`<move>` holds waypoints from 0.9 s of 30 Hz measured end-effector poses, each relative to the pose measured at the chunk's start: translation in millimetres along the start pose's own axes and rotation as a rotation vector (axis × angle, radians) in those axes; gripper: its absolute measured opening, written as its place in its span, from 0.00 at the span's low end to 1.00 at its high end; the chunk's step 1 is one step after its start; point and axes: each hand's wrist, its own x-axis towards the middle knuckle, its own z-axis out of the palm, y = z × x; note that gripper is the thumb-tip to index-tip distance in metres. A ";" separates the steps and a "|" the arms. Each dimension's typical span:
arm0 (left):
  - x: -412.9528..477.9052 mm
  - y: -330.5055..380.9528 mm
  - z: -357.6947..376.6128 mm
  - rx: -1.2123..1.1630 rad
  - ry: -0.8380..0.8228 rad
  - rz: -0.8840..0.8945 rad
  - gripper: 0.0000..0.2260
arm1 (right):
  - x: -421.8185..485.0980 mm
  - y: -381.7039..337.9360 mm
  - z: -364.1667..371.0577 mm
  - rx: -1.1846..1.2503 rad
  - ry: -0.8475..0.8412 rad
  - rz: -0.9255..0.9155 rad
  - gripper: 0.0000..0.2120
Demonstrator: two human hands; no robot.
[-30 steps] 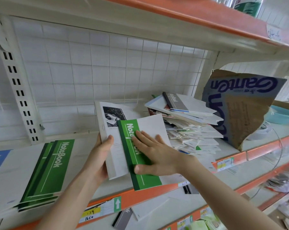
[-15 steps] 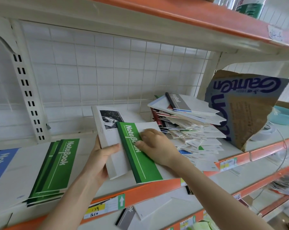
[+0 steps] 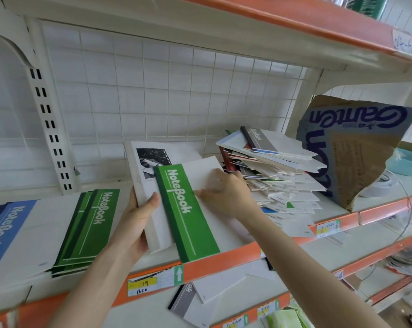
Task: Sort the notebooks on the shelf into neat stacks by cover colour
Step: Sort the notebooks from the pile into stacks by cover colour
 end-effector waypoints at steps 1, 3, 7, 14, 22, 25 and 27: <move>-0.8 -0.4 -0.6 -0.001 -0.005 -0.011 0.24 | 2.5 -6.8 5.3 0.006 0.002 -0.020 0.24; -1.7 -1.0 -2.1 0.004 0.009 -0.031 0.21 | 4.5 -20.2 14.8 0.044 -0.023 -0.064 0.24; -3.6 -0.6 -8.5 0.005 0.045 -0.053 0.12 | 9.1 -26.5 7.8 -0.102 0.045 -0.200 0.26; 0.8 7.8 -15.4 0.004 0.101 -0.049 0.18 | 70.6 33.5 -54.4 -0.355 0.319 0.078 0.26; 8.0 11.7 -6.0 -0.079 0.070 -0.038 0.13 | 95.9 50.2 -75.1 -0.303 0.182 0.298 0.24; 10.9 10.7 -4.1 -0.145 0.059 -0.062 0.17 | 96.5 51.7 -80.8 -0.314 0.169 0.287 0.22; 13.7 9.6 -3.4 -0.165 0.060 -0.059 0.19 | 95.6 55.3 -82.8 -0.338 0.162 0.268 0.25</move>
